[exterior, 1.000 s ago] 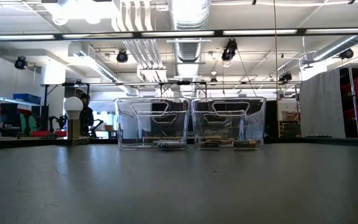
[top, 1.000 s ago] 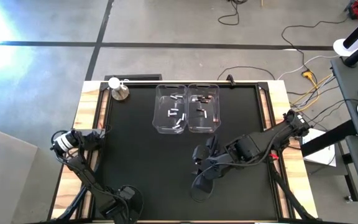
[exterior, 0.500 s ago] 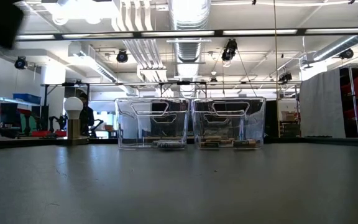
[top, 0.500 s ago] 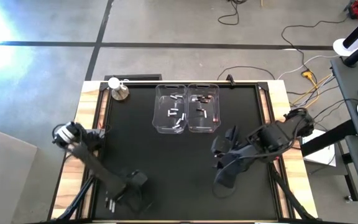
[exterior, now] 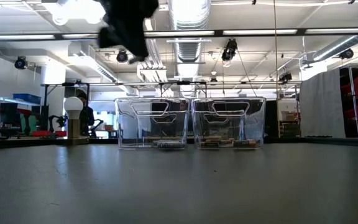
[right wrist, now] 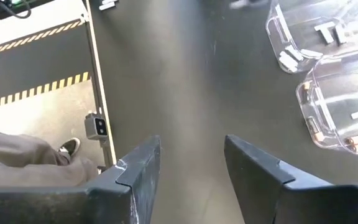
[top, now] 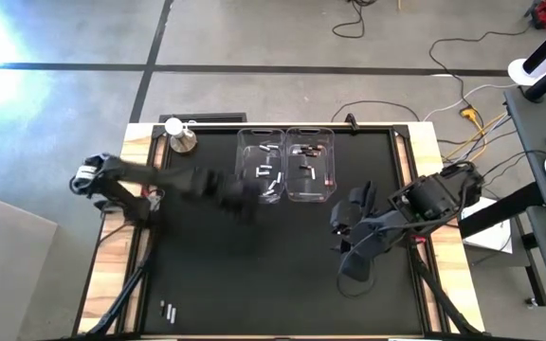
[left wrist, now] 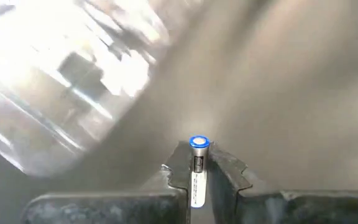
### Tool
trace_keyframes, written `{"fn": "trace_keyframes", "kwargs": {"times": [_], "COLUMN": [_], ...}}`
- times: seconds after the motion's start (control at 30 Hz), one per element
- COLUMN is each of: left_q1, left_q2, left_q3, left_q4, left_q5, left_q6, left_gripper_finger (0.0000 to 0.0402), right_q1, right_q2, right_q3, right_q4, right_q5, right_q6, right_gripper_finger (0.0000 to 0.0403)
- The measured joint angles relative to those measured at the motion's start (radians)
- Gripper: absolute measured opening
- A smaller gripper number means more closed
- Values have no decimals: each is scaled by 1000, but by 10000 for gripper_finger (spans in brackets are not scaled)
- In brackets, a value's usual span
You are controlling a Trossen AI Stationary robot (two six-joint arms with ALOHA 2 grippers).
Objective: Sort batteries
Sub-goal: Put the white battery into the left transparent bin
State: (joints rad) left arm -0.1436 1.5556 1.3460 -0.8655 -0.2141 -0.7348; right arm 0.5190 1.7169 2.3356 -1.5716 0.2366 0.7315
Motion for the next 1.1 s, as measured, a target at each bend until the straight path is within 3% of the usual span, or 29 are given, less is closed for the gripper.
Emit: {"fn": "trace_keyframes", "kwargs": {"times": [0.17, 0.33, 0.5, 0.8, 1.1], "left_q1": [262, 414, 448, 472, 513], "left_q2": [95, 253, 369, 487, 532], "left_q3": [124, 270, 374, 378, 378], "left_q4": [-62, -153, -228, -227, -205], "left_q5": [65, 88, 93, 92, 94], "left_q6": [207, 354, 467, 613, 647], "left_gripper_finger": [11, 10, 10, 10, 10], "right_q1": [0, 0, 11, 105, 197], "right_q2": [-18, -45, -51, -26, 15], "right_q3": [0, 0, -1, -4, -17], "right_q4": [0, 0, 0, 1, 1], "right_q5": [-10, -9, -10, -9, -9], "right_q6": [1, 48, 115, 260, 466], "right_gripper_finger": [168, 175, 182, 173, 172]}}
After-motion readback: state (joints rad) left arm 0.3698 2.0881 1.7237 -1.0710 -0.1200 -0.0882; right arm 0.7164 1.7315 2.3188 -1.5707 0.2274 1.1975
